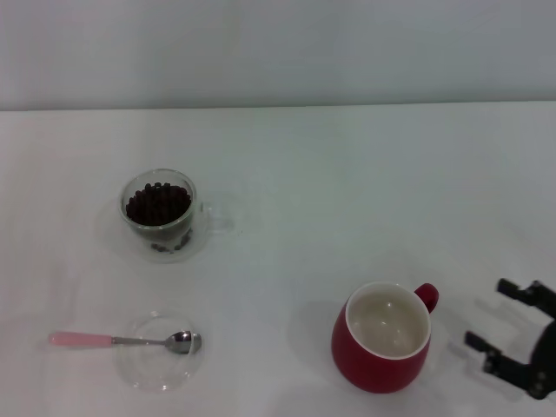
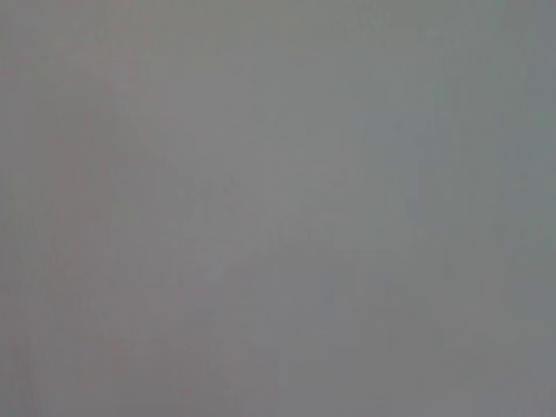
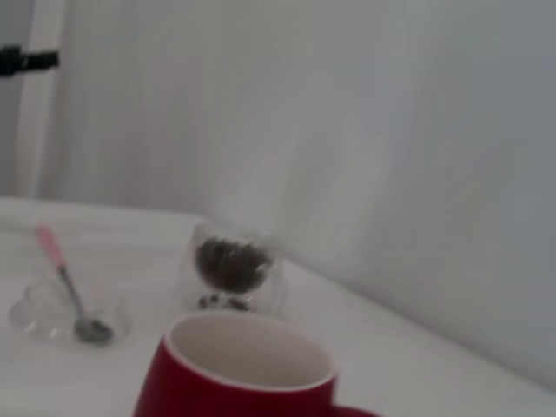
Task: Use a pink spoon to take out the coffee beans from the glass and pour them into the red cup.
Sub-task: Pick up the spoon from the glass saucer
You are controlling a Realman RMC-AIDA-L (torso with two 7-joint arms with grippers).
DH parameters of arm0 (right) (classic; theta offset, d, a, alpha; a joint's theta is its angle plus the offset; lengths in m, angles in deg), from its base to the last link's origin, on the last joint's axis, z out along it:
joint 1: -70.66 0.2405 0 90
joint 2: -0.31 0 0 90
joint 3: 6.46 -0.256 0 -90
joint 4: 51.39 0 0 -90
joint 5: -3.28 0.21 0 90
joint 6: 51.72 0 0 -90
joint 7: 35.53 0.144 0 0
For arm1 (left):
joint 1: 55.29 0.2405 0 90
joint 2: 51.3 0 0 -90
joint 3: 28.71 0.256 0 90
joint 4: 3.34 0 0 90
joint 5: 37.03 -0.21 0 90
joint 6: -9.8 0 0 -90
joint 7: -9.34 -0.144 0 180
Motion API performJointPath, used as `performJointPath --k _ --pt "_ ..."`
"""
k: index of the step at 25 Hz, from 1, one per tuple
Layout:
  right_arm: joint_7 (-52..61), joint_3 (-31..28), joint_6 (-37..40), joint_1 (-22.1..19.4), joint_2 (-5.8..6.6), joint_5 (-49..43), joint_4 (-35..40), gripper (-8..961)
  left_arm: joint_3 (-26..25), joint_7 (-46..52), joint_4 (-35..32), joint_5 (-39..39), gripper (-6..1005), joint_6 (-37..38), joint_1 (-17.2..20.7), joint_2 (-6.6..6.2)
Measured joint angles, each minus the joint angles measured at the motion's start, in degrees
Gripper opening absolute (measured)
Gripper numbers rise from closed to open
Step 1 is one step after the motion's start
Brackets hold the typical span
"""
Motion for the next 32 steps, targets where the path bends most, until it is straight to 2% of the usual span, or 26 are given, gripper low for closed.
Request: performJointPath --k 5,6,9,13,19,22,24,26,27,29,32 --pt "0.0 -5.54 8.46 -1.08 1.58 0.67 -3.17 797 1.55 4.14 -0.04 -0.16 887 0.12 0.71 0.04" --pt "0.0 -7.29 10.23 -1.1 1.9 0.72 -3.52 797 4.5 8.88 -0.14 -0.19 887 0.16 0.95 0.0" --pt "0.01 -14.91 14.62 -1.37 2.72 0.87 -3.65 797 8.2 15.08 -0.15 -0.2 887 0.18 1.05 -0.03" --pt "-1.84 -25.1 17.92 -1.42 2.75 2.03 -1.21 797 15.65 27.07 0.26 -0.21 888 0.21 1.34 0.0" --pt "-3.97 -36.31 16.77 -0.46 1.7 2.15 4.93 797 25.29 43.98 2.6 -0.22 888 -0.07 1.69 0.16" --pt "-4.63 -44.14 14.06 1.06 -0.43 2.15 6.99 797 29.85 51.98 2.79 -0.21 888 -0.23 2.31 0.17" --pt "-6.53 -47.82 11.51 1.82 -1.99 2.07 9.01 797 30.78 53.66 2.87 -0.22 888 -0.35 2.36 0.18" --pt "-9.16 -48.77 8.3 2.44 -3.1 1.71 11.59 797 31.83 55.73 2.99 -0.21 888 -0.54 2.45 0.17" --pt "-10.15 -48.77 6.87 2.73 -3.38 1.59 12.58 797 33.3 60.57 3.6 -0.49 888 -1.82 3.19 0.22" --pt "-10.99 -48.8 4.49 3.35 -3.6 1.55 14.09 797 33.35 61.66 3.88 -1.02 888 -2.28 3.6 0.3" --pt "-10.77 -49.09 2.54 4.48 -3.33 1.9 14.58 797 33.41 62.51 4.79 -1.77 888 -2.93 3.95 0.39"
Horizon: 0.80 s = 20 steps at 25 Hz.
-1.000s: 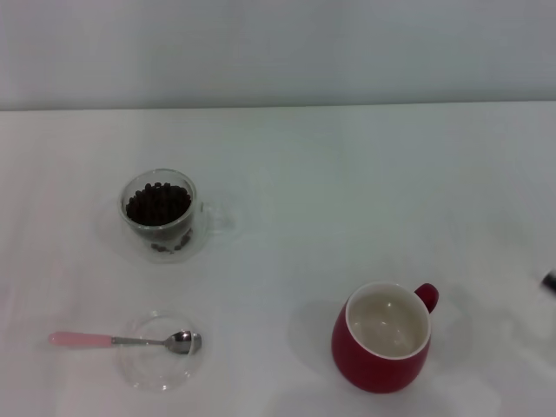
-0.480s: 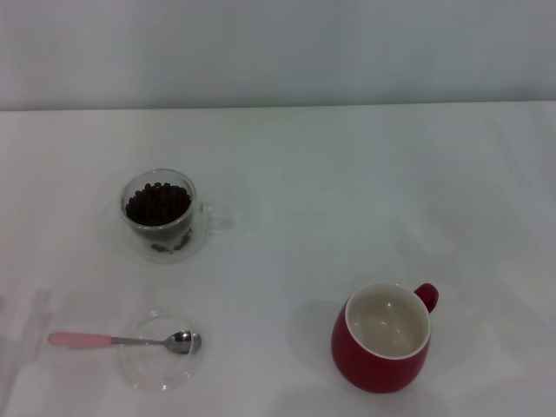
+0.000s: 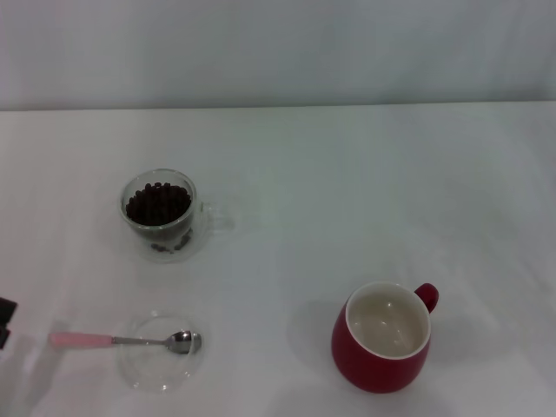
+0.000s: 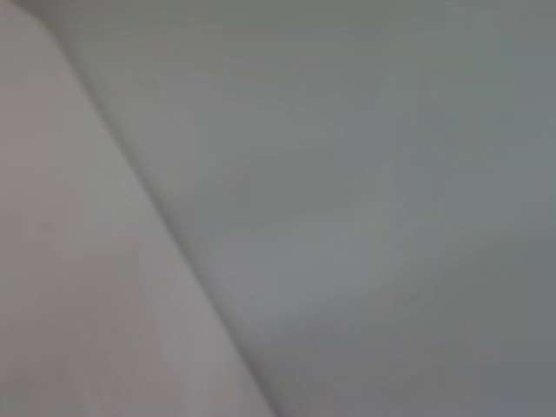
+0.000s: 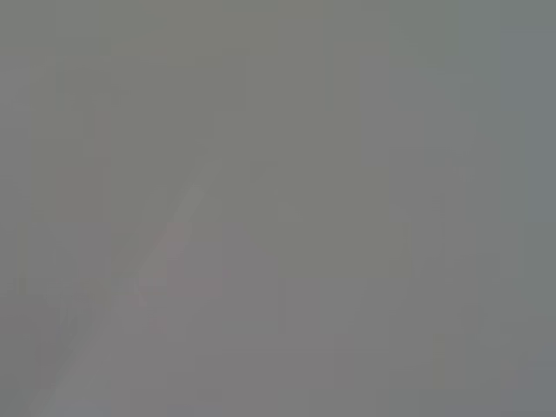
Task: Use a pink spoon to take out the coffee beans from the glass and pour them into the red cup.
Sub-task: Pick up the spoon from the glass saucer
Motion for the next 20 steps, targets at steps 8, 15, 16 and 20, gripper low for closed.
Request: performJointPath --k 8,15,16,20 --pt "-0.38 -0.09 -1.94 1.72 0.15 -0.32 0.4 797 0.08 0.91 0.79 -2.96 888 -5.34 -1.78 0.15" --pt "-0.41 -0.14 -2.0 1.71 0.04 -0.22 0.44 798 0.03 1.43 0.53 -6.17 888 -8.3 -4.89 0.23" --pt "-0.41 -0.14 -2.01 1.68 0.01 -0.17 0.44 798 0.04 1.49 0.55 -6.57 888 -8.66 -5.19 0.26" --pt "-0.43 -0.15 -2.05 1.42 -0.11 0.02 0.47 798 -0.07 2.04 0.37 -7.84 888 -9.73 -5.79 0.34"
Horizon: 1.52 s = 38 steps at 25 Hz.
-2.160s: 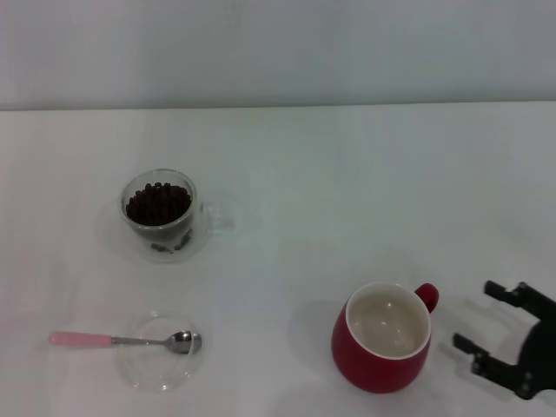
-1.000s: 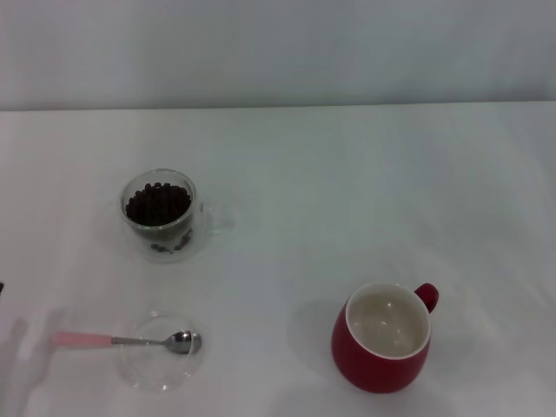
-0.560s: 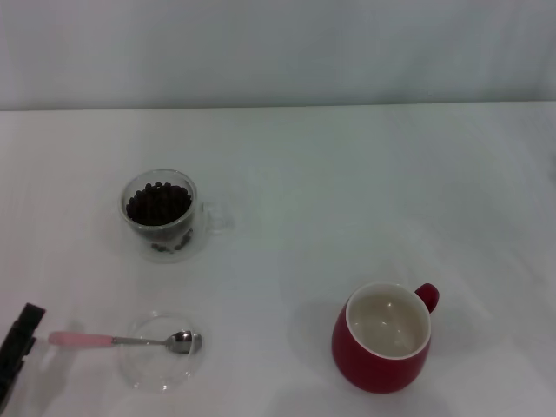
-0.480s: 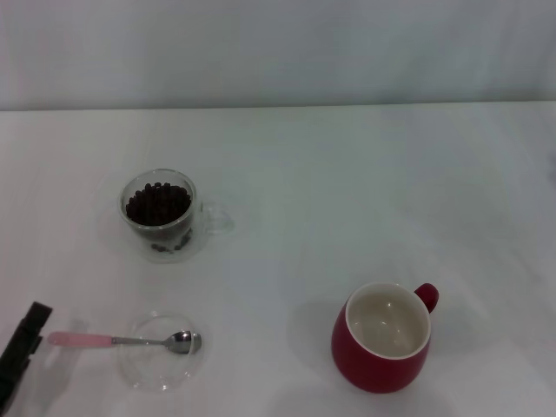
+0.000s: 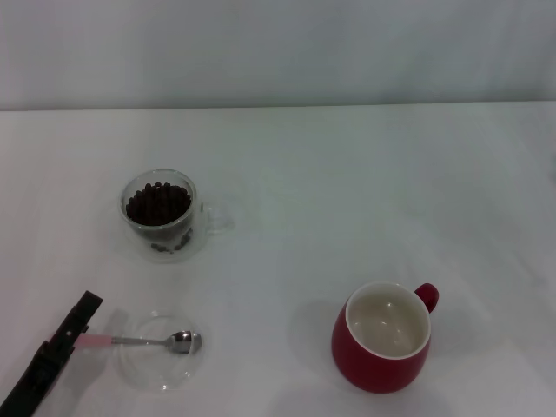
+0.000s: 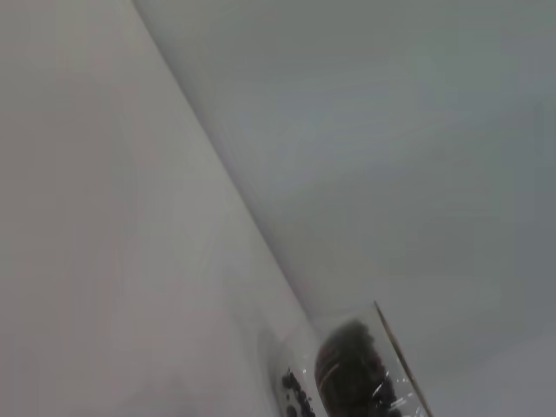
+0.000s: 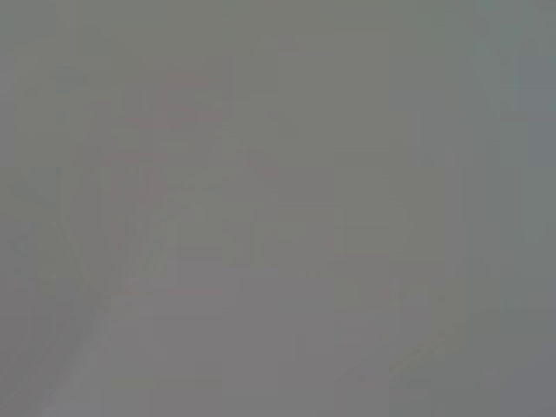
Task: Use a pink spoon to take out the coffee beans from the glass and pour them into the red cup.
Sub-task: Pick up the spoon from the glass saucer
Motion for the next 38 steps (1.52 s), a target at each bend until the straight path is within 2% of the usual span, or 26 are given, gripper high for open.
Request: performJointPath --k 12,25,31,38 --pt "-0.04 0.08 -0.1 0.1 -0.17 -0.32 -0.4 798 -0.32 -0.92 0.29 -2.08 888 -0.3 0.21 0.44" --pt "-0.22 0.0 0.34 -0.22 -0.78 -0.09 -0.33 798 -0.48 -0.94 0.16 -2.38 858 0.1 0.55 0.28" --pt "-0.22 0.0 0.64 -0.23 -0.84 -0.13 -0.4 798 -0.53 -0.51 0.23 -2.11 663 -0.1 0.55 0.23" --pt "-0.22 0.0 0.64 -0.35 -0.94 -0.26 -0.58 798 -1.54 -0.3 0.36 -1.82 379 -0.34 1.52 0.25"
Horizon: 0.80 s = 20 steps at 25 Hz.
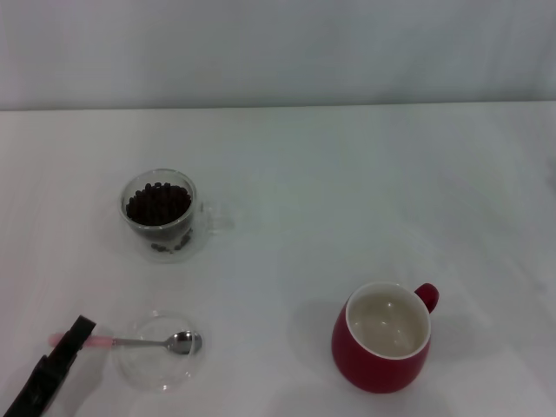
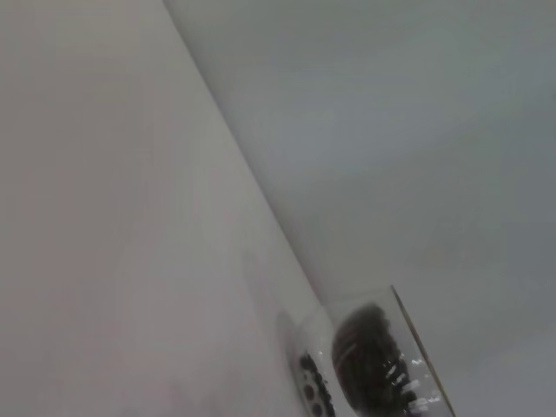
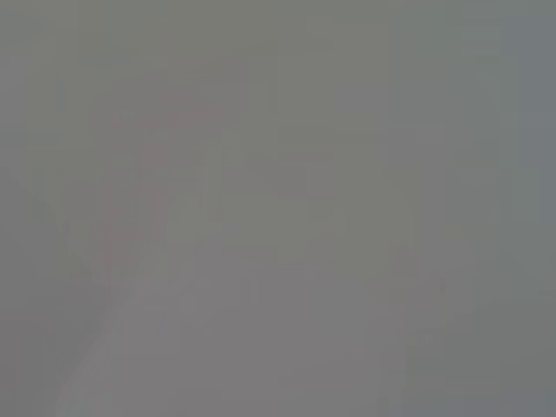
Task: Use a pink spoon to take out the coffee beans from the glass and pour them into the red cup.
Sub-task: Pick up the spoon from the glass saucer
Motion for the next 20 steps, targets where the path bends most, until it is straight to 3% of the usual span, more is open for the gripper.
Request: performJointPath --k 6,12,20 --pt "0.0 0.18 0.22 -0.44 -0.04 0.18 -0.23 798 -1.06 -0.25 0.15 0.21 192 -0.55 1.14 -0.08" --pt "0.0 0.07 2.35 -0.52 -0.09 0.19 -1.77 798 -1.4 -0.66 0.0 0.68 134 -0.49 1.82 -0.26" --pt "0.0 0.01 3.55 -1.08 -0.09 0.18 -2.3 798 -1.05 -0.72 -0.75 0.24 133 -0.04 1.58 -0.56"
